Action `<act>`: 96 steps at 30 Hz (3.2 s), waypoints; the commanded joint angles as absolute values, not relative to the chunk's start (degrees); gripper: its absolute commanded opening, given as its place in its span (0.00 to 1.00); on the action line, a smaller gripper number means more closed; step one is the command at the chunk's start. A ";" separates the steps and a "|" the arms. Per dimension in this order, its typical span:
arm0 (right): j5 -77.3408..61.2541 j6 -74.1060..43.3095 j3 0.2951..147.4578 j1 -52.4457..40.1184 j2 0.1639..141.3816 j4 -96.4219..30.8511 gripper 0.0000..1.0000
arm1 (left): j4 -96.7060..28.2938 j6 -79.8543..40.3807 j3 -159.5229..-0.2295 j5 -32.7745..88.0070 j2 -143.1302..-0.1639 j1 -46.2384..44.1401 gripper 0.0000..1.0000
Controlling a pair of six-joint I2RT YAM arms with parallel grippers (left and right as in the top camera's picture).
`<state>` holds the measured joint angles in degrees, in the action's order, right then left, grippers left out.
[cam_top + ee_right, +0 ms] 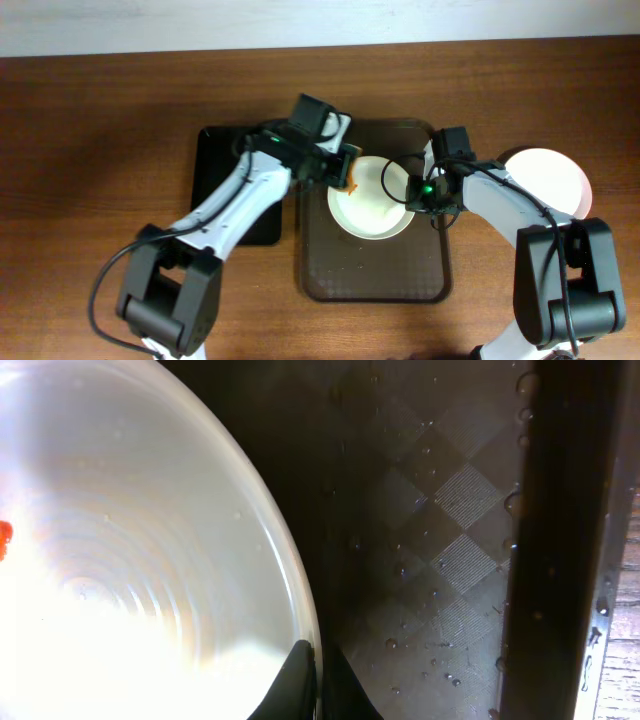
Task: Clean dirty plates on tray and stack at the side
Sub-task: 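Scrub the last plate with the sponge, then return sponge to tray, then lift the last plate with the right gripper and carry it right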
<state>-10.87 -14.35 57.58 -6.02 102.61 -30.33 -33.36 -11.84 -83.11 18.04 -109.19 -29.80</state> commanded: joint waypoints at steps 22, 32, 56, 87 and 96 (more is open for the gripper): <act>-8.16 -10.90 56.60 -5.65 104.62 -35.31 0.04 | -35.48 -9.89 -87.07 -12.01 -123.00 -32.45 0.00; -4.62 -10.92 56.58 -5.65 104.62 -37.32 0.04 | -47.66 -10.28 -99.24 -19.33 -122.83 -32.25 0.00; -11.64 -12.97 66.35 13.91 90.72 -50.37 0.04 | -61.54 -2.72 -94.28 9.69 -114.48 -5.23 1.00; -5.30 -21.85 67.20 -28.23 86.70 -29.36 0.04 | -70.41 -6.76 -97.51 9.65 -84.51 10.04 1.00; -12.64 -36.84 75.26 -31.18 91.66 -32.12 0.04 | -71.00 -6.79 -97.49 9.67 -84.51 10.02 1.00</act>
